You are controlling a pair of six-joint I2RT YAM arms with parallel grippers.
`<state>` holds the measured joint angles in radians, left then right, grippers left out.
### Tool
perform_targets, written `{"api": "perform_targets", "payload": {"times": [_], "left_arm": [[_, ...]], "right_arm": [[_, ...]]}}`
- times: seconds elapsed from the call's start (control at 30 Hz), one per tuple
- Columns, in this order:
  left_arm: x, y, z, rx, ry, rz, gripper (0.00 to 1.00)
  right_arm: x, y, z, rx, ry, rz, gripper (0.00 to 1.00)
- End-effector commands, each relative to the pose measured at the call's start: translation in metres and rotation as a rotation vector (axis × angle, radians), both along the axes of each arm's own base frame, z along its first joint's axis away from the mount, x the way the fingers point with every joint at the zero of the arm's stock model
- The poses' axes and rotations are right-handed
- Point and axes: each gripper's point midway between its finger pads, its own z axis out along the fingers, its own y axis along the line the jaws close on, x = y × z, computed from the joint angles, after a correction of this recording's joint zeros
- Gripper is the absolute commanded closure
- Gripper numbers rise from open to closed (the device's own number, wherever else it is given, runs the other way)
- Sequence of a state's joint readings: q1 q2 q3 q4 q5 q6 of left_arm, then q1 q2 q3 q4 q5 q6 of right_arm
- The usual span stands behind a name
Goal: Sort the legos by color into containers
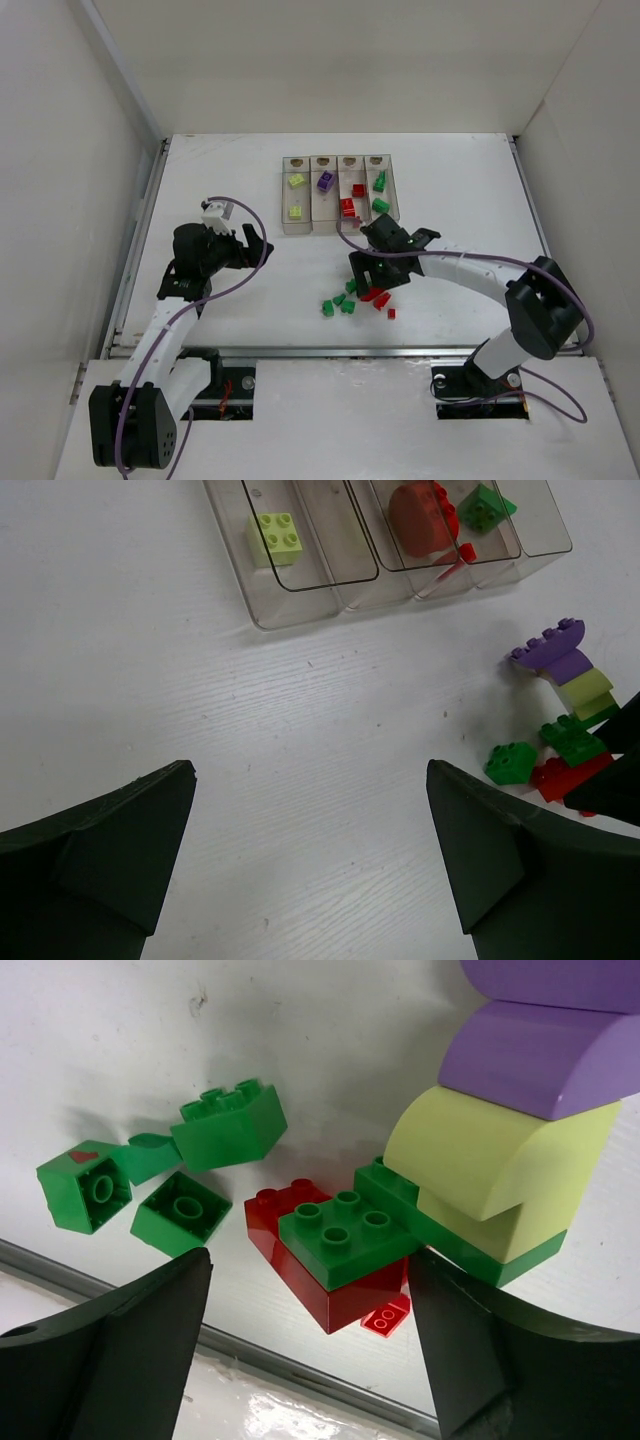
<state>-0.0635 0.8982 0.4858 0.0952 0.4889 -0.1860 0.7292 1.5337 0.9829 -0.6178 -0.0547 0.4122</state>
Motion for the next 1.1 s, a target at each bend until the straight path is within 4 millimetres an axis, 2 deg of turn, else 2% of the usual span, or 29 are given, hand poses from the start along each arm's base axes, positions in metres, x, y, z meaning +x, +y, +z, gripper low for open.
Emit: {"api": "perform_targets", "payload": {"times": [0.0, 0.1, 0.2, 0.23, 0.37, 0.47, 0.6, 0.73, 0.83, 0.9, 0.97, 1.07], "left_arm": [[0.004, 0.0, 0.016, -0.007, -0.062, -0.002, 0.0], [0.004, 0.0, 0.016, -0.007, -0.062, -0.002, 0.0], [0.005, 0.001, 0.016, -0.004, -0.062, 0.006, 0.0], [0.005, 0.001, 0.016, -0.004, -0.062, 0.006, 0.0], [0.005, 0.001, 0.016, -0.004, -0.062, 0.006, 0.0], [0.005, 0.001, 0.016, -0.004, -0.062, 0.006, 0.0], [0.005, 0.001, 0.016, -0.004, -0.062, 0.006, 0.0], [0.005, 0.001, 0.018, -0.004, -0.071, 0.006, 0.0], [0.005, 0.001, 0.018, -0.004, -0.071, 0.006, 0.0], [0.004, 0.001, 0.021, -0.005, -0.08, 0.006, 0.0], [0.004, 0.001, 0.021, -0.005, -0.08, 0.006, 0.0], [0.004, 0.001, 0.021, -0.005, -0.08, 0.006, 0.0]], "right_arm": [[0.017, 0.015, 0.016, 0.055, -0.061, 0.039, 0.14], [0.008, 0.008, 0.013, 0.032, -0.038, 0.068, 0.11], [-0.003, -0.01, 0.008, -0.038, -0.005, 0.064, 0.1], [-0.01, -0.015, 0.009, -0.044, 0.01, 0.052, 0.1], [-0.015, -0.025, 0.01, -0.064, 0.02, -0.042, 0.1], [-0.01, -0.023, 0.008, -0.051, 0.004, -0.069, 0.1], [-0.002, -0.018, -0.007, -0.076, 0.014, -0.064, 0.11], [0.003, -0.02, -0.018, -0.108, 0.009, -0.062, 0.14], [0.008, -0.015, -0.017, -0.09, -0.011, -0.063, 0.19], [0.007, -0.015, -0.019, -0.102, -0.011, -0.057, 0.24], [0.004, -0.018, -0.024, -0.108, -0.005, -0.057, 0.24], [0.003, -0.018, -0.027, -0.105, -0.003, -0.065, 0.36]]}}
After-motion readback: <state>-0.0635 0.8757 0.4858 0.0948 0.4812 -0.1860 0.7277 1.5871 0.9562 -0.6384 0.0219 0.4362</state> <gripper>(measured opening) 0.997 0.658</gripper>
